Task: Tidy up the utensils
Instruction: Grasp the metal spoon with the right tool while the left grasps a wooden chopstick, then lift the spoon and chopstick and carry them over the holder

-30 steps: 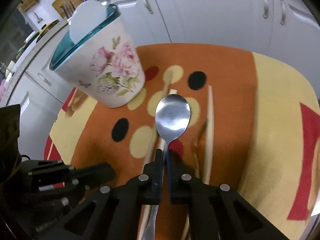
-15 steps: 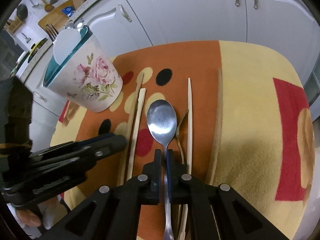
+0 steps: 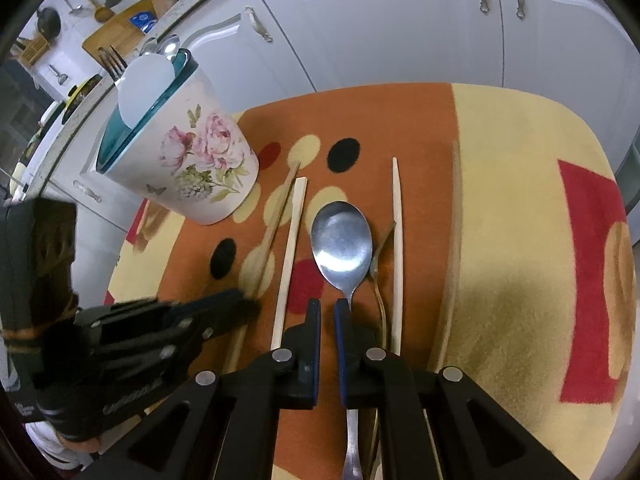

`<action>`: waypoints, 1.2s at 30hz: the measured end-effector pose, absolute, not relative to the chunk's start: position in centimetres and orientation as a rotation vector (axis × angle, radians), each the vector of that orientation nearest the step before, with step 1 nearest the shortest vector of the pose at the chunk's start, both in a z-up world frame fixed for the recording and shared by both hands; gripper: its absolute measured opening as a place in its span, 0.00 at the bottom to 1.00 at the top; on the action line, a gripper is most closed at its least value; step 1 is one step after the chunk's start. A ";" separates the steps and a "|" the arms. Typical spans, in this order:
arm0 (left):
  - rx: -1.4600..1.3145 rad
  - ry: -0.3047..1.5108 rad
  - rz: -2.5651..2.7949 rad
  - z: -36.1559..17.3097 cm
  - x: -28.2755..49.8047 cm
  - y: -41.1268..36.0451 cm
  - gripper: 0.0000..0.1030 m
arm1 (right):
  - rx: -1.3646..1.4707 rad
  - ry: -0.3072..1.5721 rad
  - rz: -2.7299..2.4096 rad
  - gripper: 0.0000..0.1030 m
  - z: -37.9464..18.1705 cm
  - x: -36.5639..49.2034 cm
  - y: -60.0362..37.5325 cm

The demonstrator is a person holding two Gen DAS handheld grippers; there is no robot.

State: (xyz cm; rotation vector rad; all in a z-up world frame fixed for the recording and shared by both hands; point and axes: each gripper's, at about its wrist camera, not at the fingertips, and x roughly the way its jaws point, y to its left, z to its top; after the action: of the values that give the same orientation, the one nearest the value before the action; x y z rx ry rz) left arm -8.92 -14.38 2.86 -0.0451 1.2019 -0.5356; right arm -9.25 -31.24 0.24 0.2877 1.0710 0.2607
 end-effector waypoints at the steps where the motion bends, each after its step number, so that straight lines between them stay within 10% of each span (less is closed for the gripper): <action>1: -0.039 1.207 -0.535 2.9 -9.5 -13.9 0.06 | 0.287 1.071 0.261 0.05 0.2 -9.2 -31.1; 7: -0.022 1.218 -0.507 3.2 -10.4 -13.1 0.06 | 0.298 1.048 0.241 0.28 -0.1 -8.2 -31.2; 23: 0.001 1.200 -0.437 3.1 -6.1 -15.7 0.20 | 0.257 1.013 0.306 0.31 -0.1 -4.7 -31.7; 27: 0.038 1.167 -0.448 3.0 -5.8 -16.6 0.20 | 0.275 1.025 0.346 0.10 -0.4 -4.1 -31.7; 29: 0.074 1.145 -0.460 2.8 -5.8 -16.7 0.05 | 0.277 1.023 0.361 0.07 -0.4 -4.5 -31.8; 36: -0.021 1.137 -0.504 4.0 -6.2 -14.1 0.04 | 0.279 0.977 0.373 0.01 1.6 -7.3 -32.4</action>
State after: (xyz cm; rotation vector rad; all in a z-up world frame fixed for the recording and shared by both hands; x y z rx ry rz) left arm -6.16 -14.11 4.02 -0.0205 1.1366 -0.5037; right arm -7.25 -32.42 1.62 0.2786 0.9775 0.3733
